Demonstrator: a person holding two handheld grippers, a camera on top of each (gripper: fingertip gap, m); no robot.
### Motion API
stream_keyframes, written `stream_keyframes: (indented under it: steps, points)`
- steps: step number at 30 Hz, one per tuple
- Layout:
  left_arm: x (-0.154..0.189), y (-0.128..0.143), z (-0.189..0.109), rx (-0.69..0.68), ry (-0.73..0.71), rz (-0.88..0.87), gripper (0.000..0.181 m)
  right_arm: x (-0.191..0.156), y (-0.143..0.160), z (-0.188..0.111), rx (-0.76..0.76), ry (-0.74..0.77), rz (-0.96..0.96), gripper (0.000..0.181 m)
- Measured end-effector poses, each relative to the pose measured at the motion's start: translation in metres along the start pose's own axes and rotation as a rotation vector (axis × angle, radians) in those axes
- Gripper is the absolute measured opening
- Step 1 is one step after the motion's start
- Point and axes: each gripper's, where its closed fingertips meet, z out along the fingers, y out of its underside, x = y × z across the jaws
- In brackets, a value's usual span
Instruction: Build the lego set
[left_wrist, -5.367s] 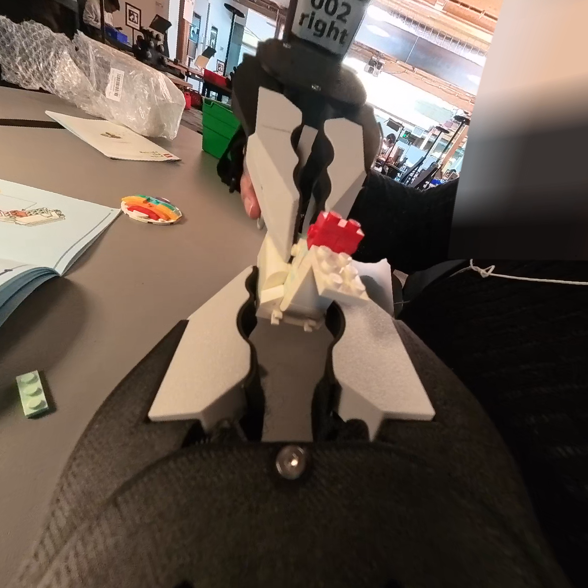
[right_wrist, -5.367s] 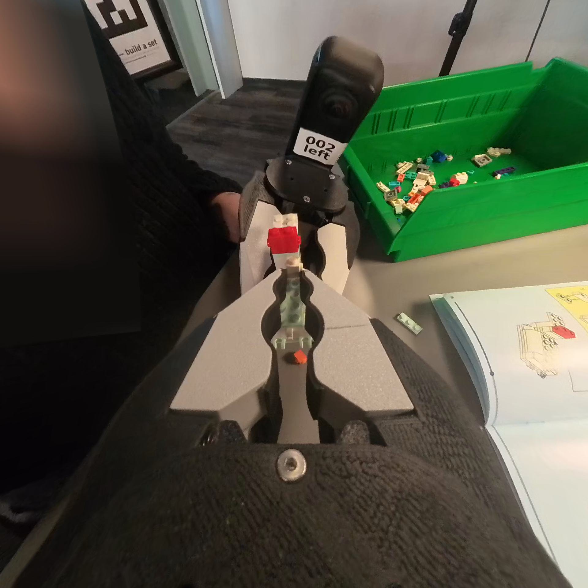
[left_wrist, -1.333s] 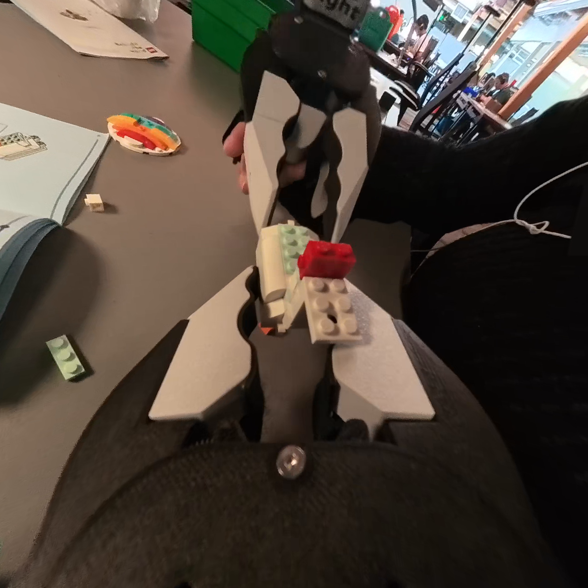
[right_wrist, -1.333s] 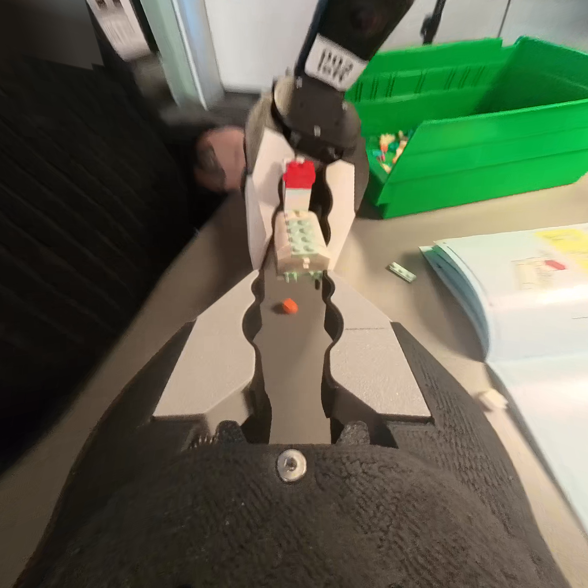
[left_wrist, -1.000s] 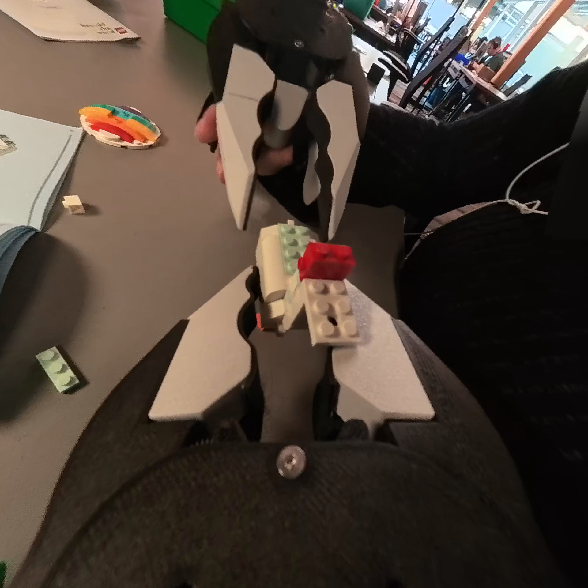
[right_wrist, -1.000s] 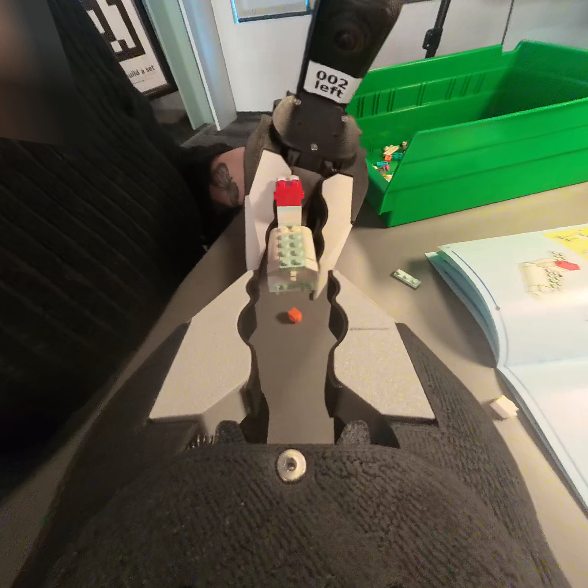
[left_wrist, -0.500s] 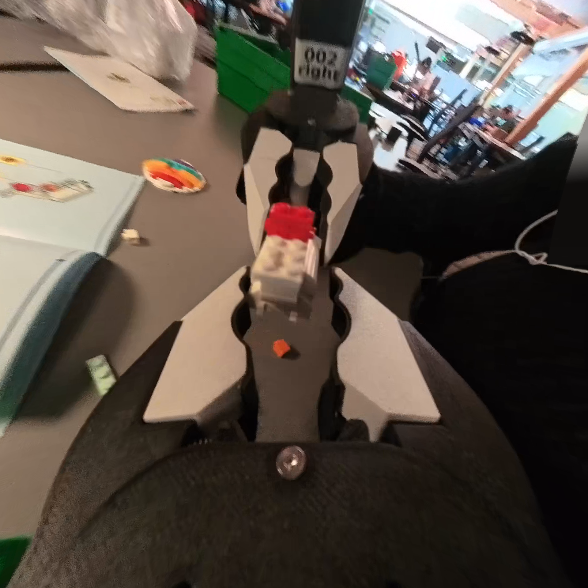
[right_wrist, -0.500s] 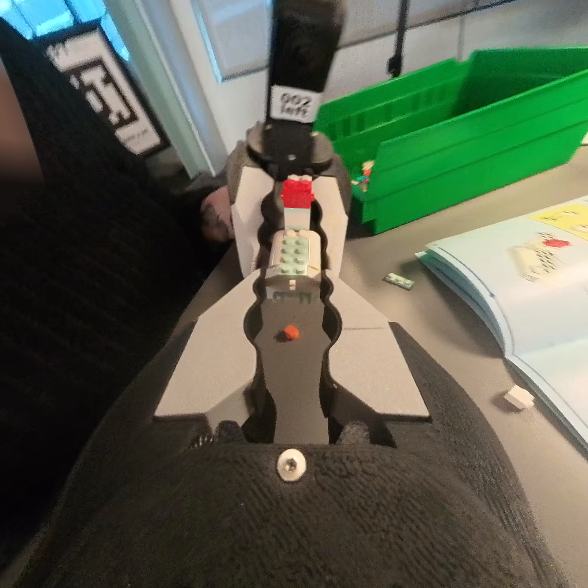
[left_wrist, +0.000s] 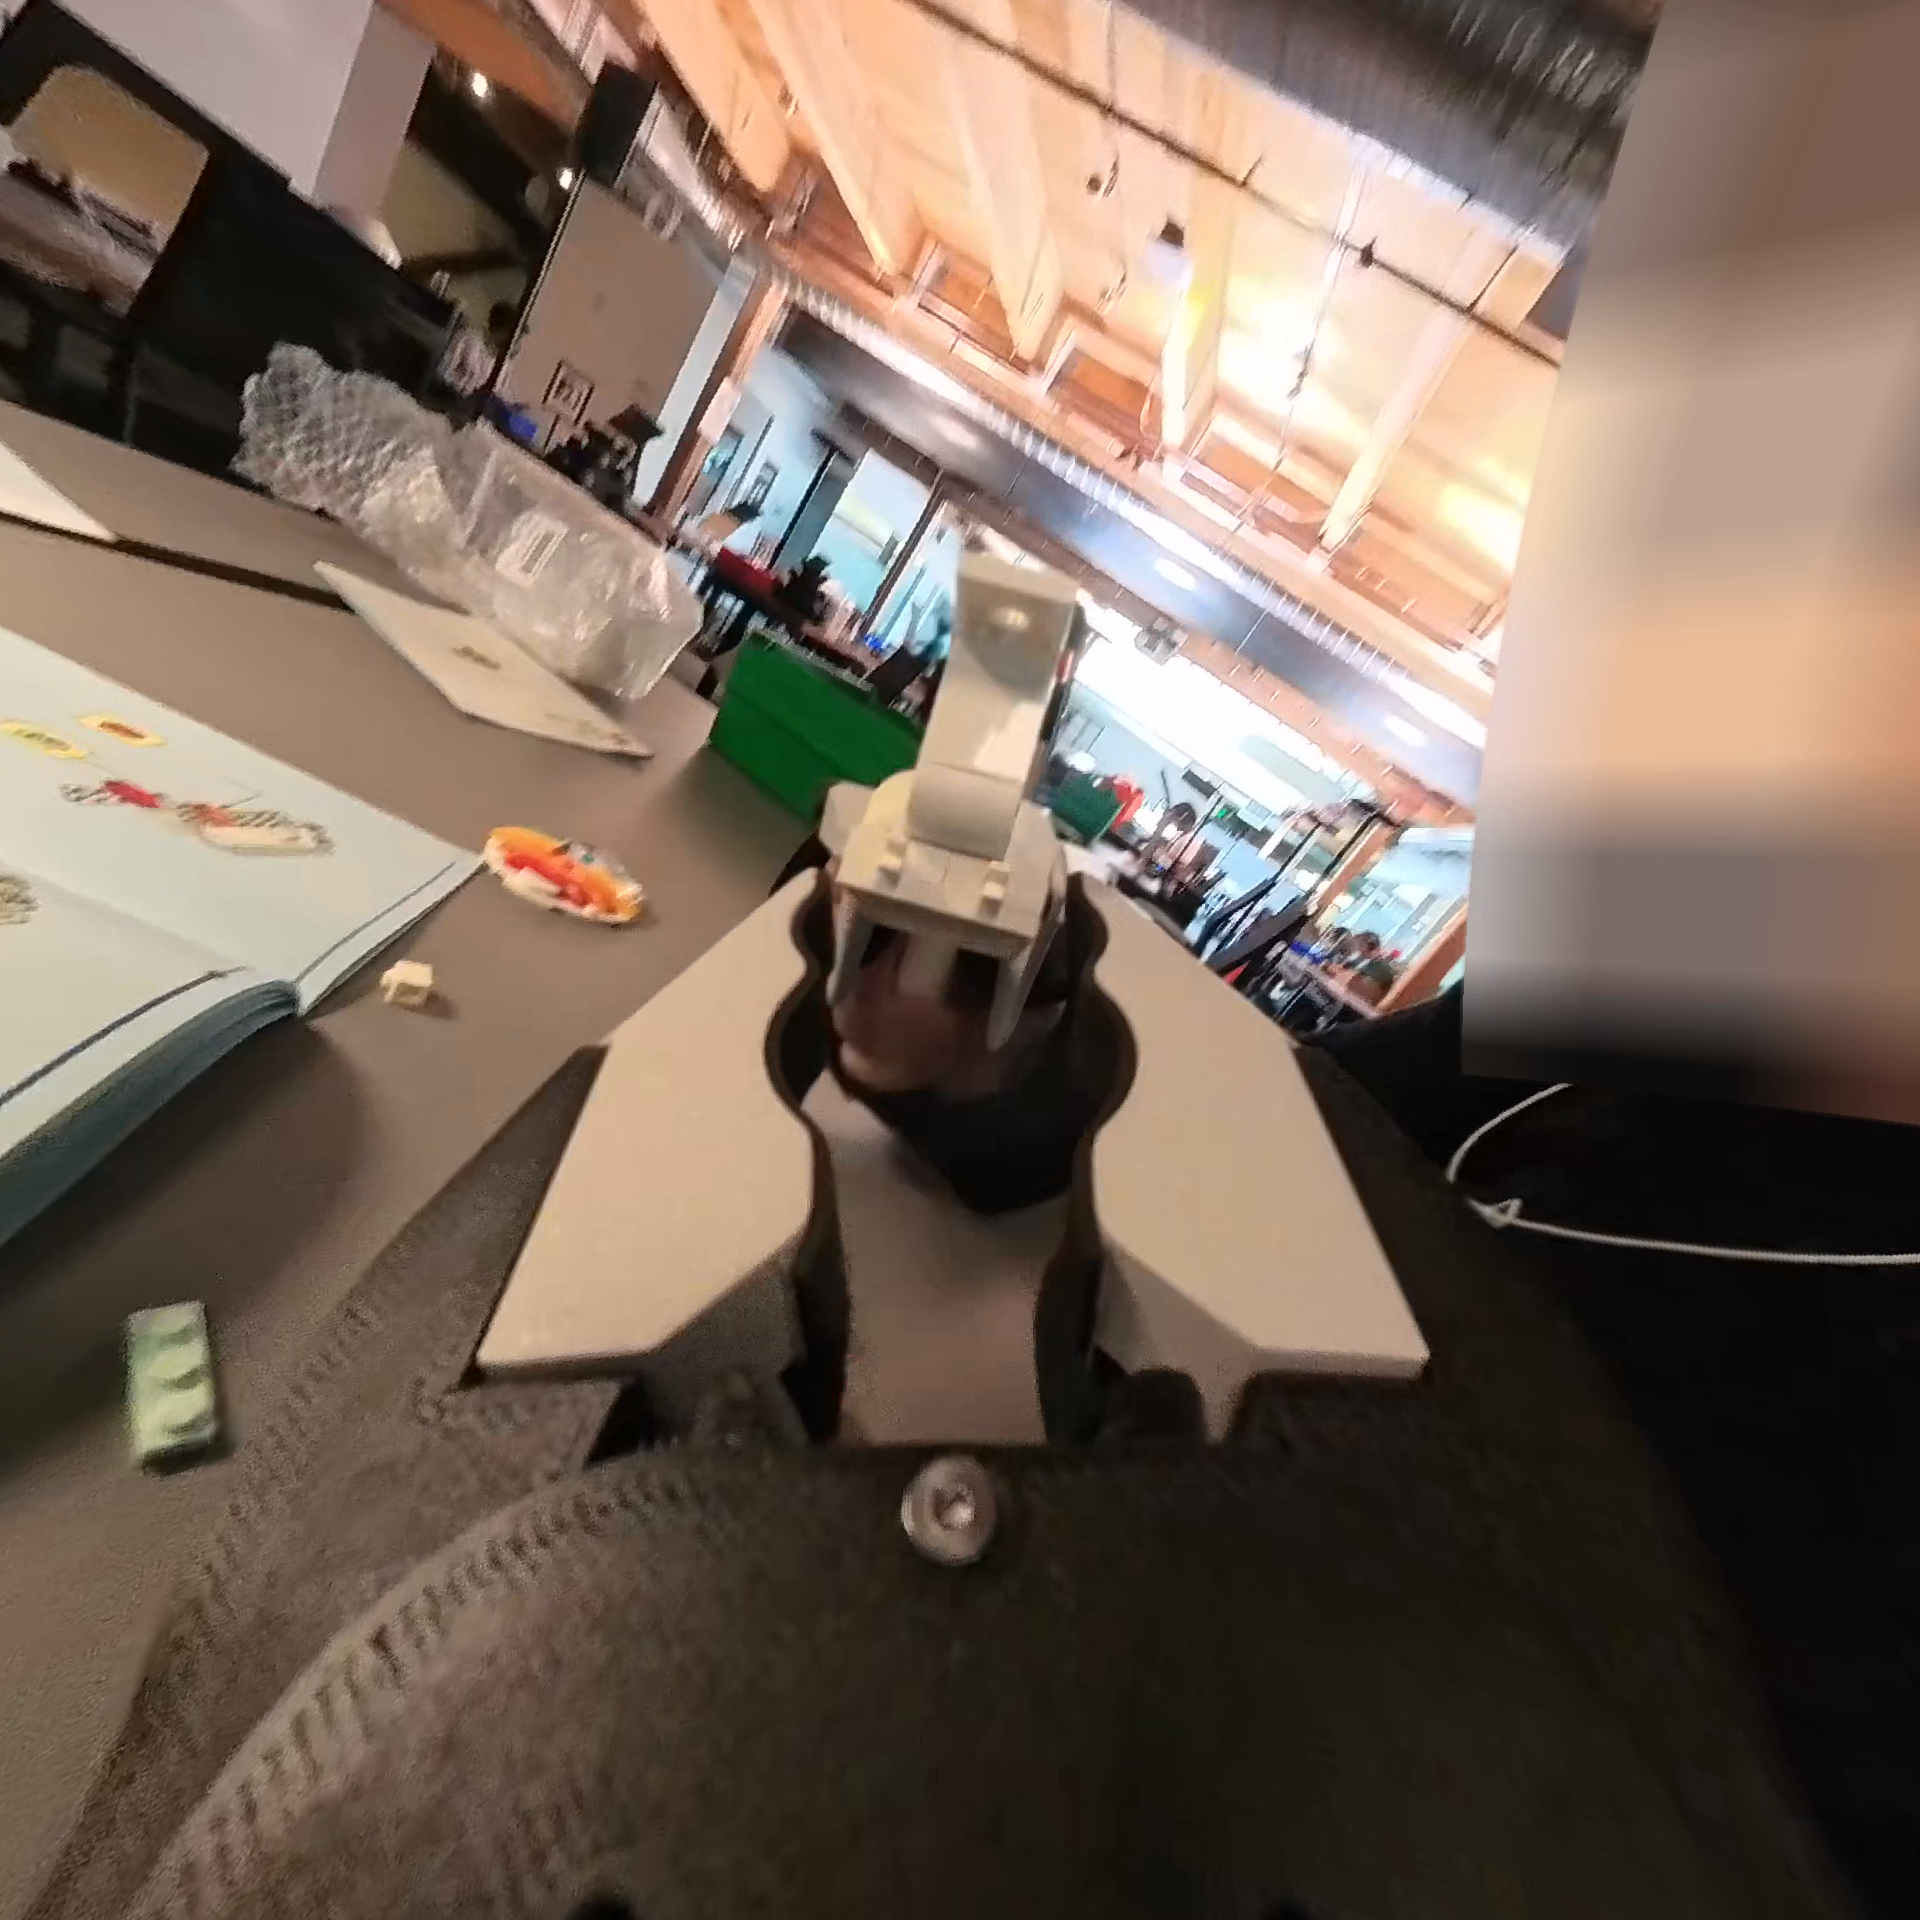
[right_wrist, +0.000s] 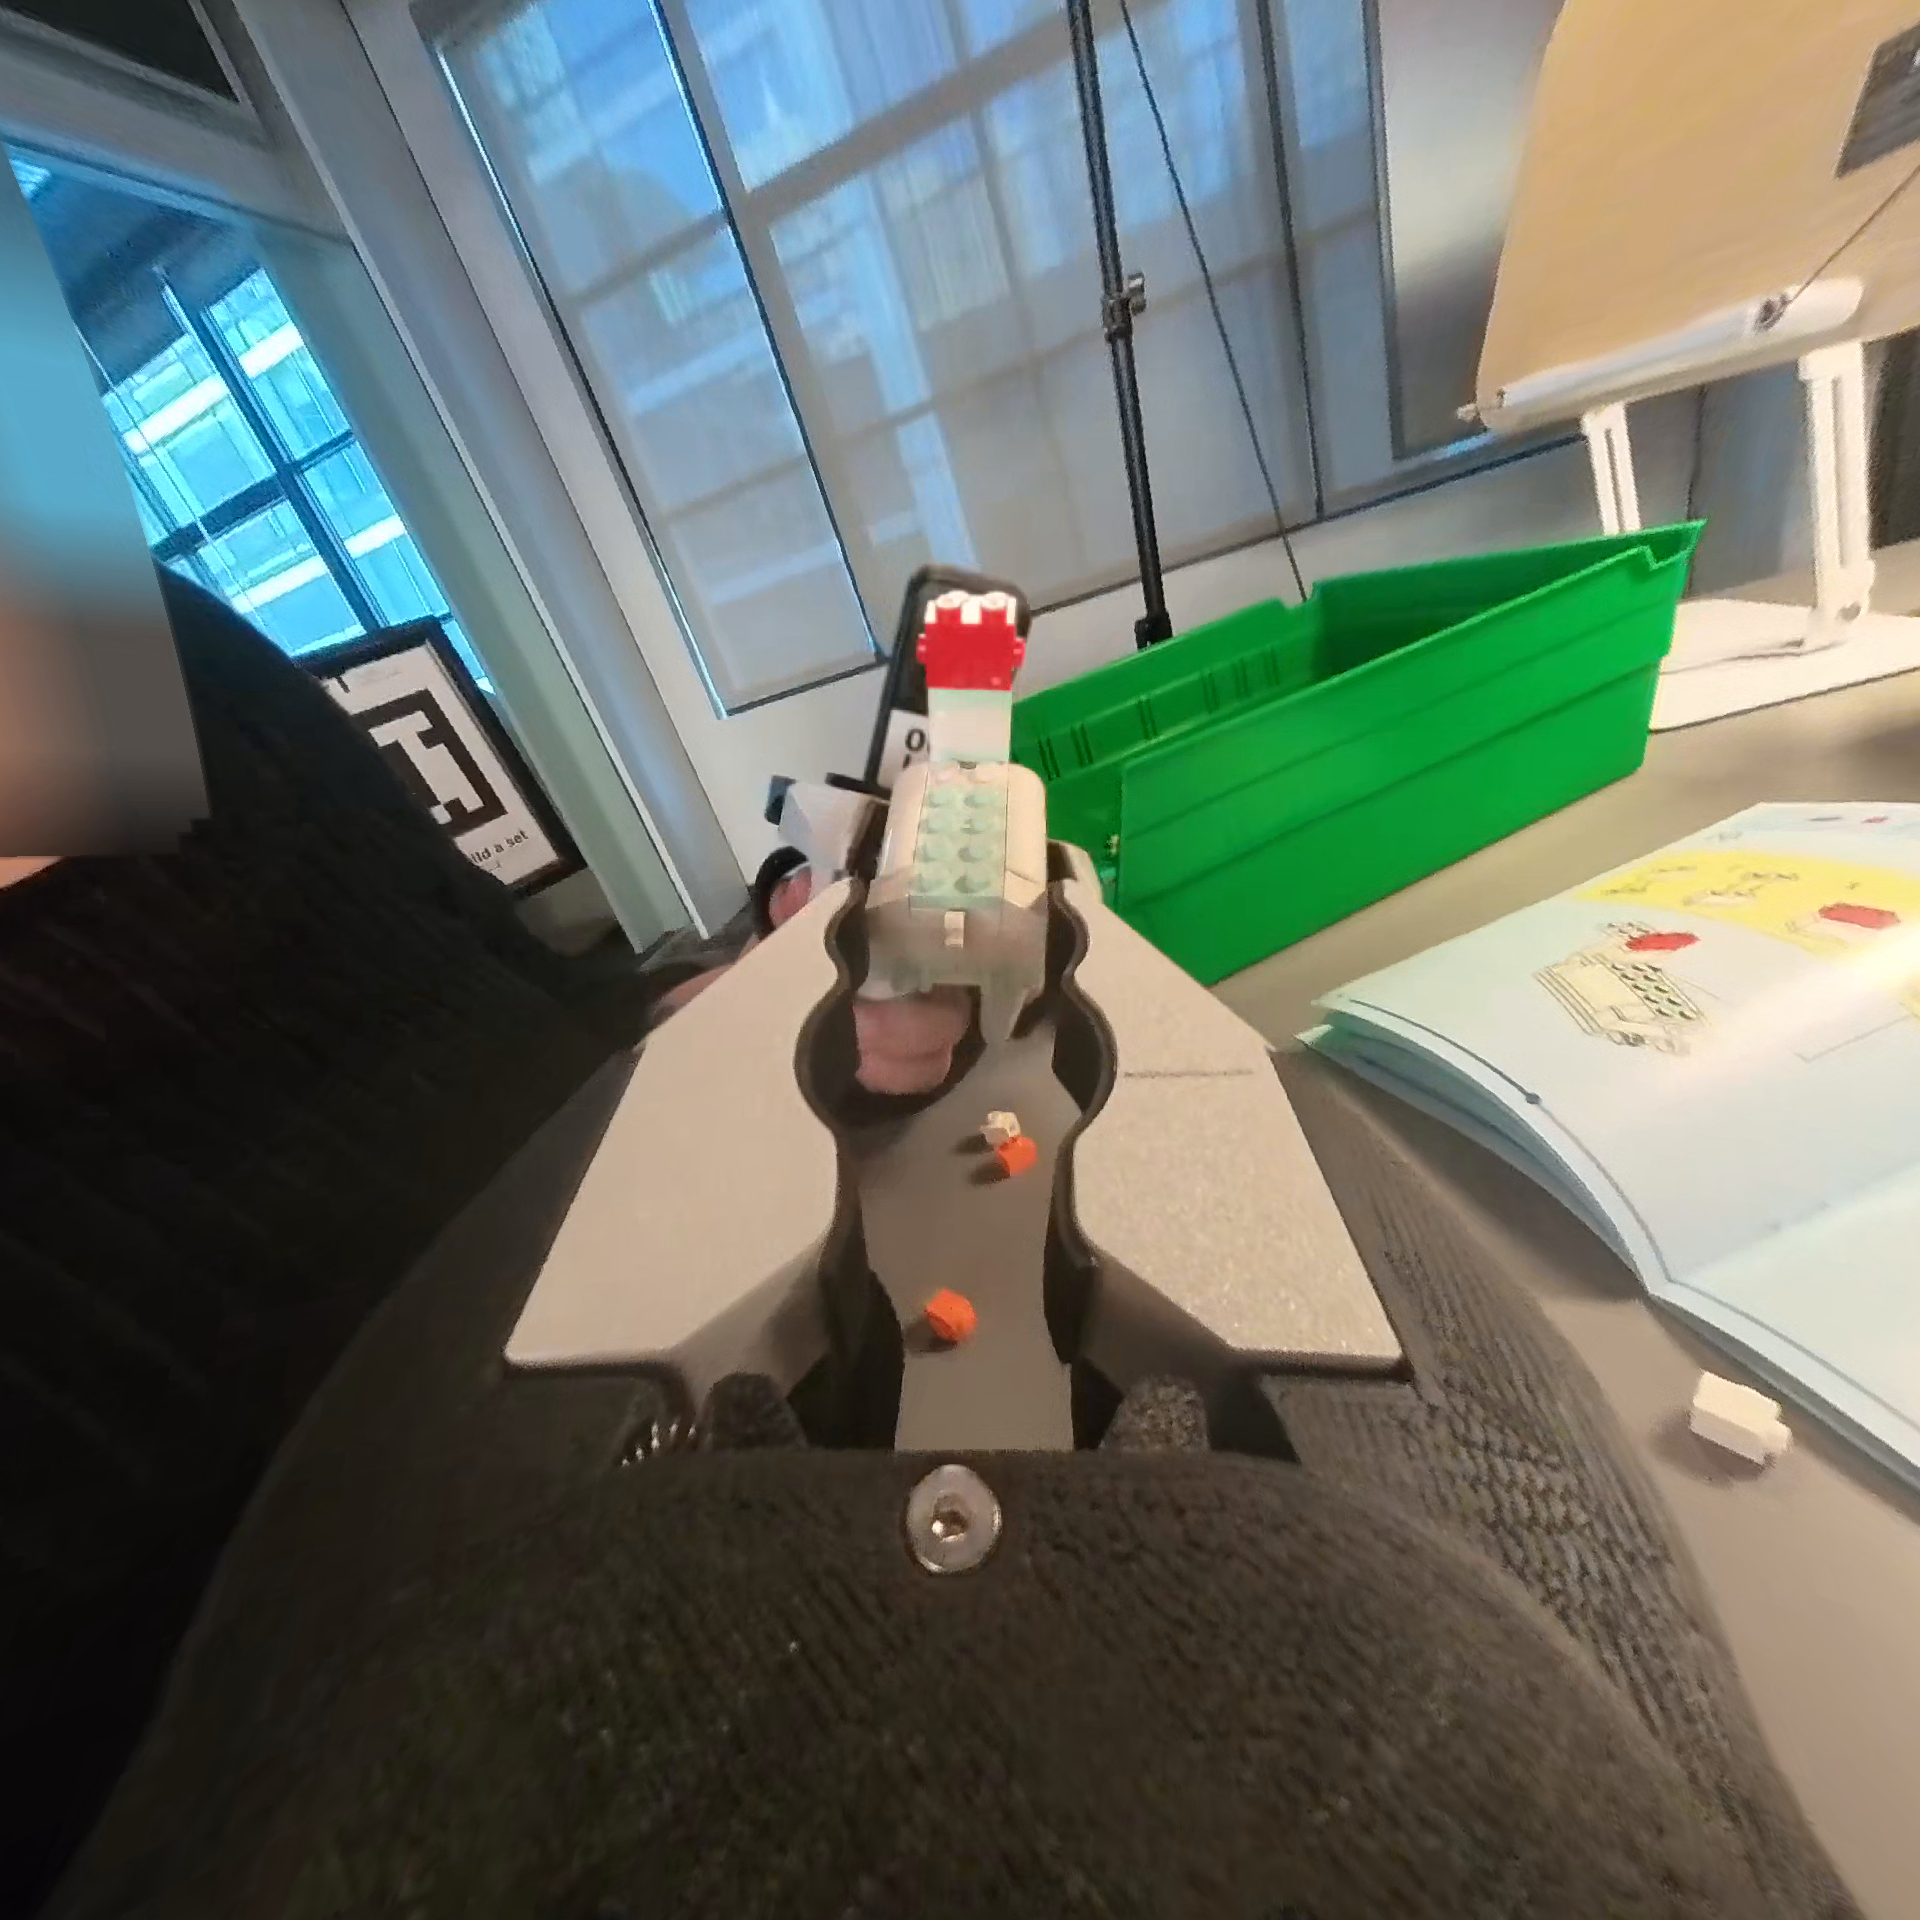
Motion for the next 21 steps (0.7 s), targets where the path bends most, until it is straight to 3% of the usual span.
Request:
stream_keyframes:
  steps: [7, 8, 13, 16, 21]
  points:
    - [0.013, -0.005, -0.002, 0.090, 0.041, 0.020, 0.036, -0.006, -0.006, 0.000, 0.010, -0.009, -0.061, 0.036]
    - [0.013, -0.008, -0.005, 0.111, 0.026, 0.039, 0.036, 0.005, -0.005, -0.006, -0.041, 0.039, -0.076, 0.045]
    - [0.016, -0.020, -0.022, 0.212, 0.026, 0.066, 0.036, 0.096, 0.048, -0.061, -0.590, 0.487, -0.114, 0.031]
    - [0.017, -0.017, -0.021, 0.201, 0.024, 0.068, 0.036, 0.111, 0.064, -0.061, -0.645, 0.539, -0.096, 0.024]
    - [0.017, -0.012, -0.017, 0.169, 0.020, 0.083, 0.036, 0.131, 0.076, -0.066, -0.714, 0.578, -0.134, 0.029]
